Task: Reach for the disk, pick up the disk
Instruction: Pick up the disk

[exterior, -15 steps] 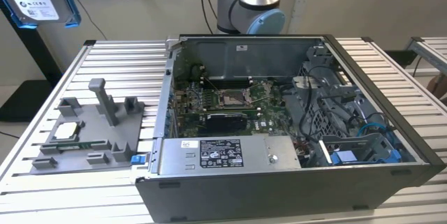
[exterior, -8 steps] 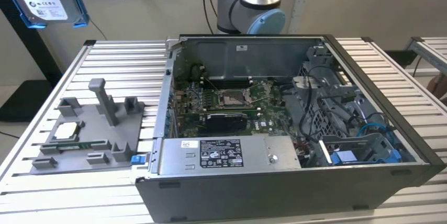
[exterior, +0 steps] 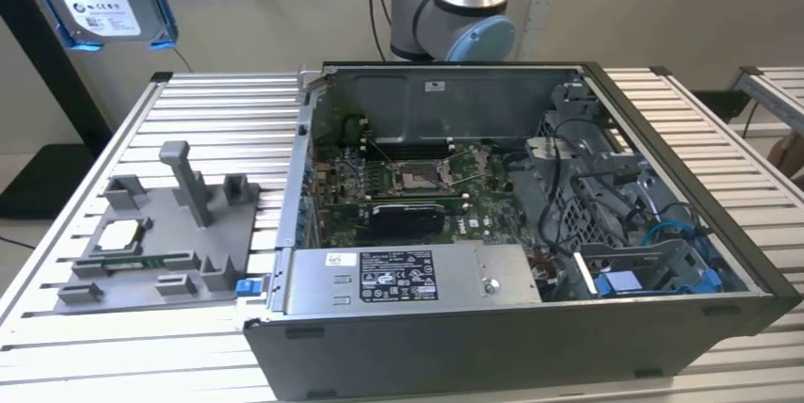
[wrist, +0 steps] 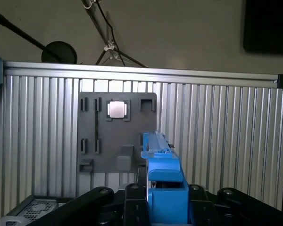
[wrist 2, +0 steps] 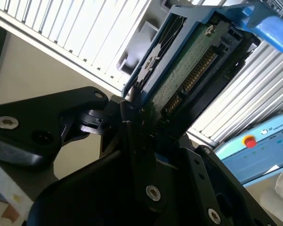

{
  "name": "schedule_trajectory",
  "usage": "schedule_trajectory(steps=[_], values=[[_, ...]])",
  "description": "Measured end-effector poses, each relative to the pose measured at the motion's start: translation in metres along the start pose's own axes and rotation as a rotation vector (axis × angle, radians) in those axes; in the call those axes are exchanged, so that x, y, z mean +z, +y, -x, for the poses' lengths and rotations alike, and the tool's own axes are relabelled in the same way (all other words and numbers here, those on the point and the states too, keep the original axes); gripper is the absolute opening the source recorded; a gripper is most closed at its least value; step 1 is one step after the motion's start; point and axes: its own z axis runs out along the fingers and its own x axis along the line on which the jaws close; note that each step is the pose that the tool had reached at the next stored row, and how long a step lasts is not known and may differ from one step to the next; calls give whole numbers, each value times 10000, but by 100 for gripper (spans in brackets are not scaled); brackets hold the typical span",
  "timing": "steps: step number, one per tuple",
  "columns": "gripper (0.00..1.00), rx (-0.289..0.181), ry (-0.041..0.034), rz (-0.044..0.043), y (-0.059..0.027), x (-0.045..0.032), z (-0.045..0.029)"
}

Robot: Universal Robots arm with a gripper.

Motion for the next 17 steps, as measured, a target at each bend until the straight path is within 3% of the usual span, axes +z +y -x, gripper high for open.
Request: schedule_trajectory(steps=[17], values=[[0, 0, 1, 0, -412, -10, -11]])
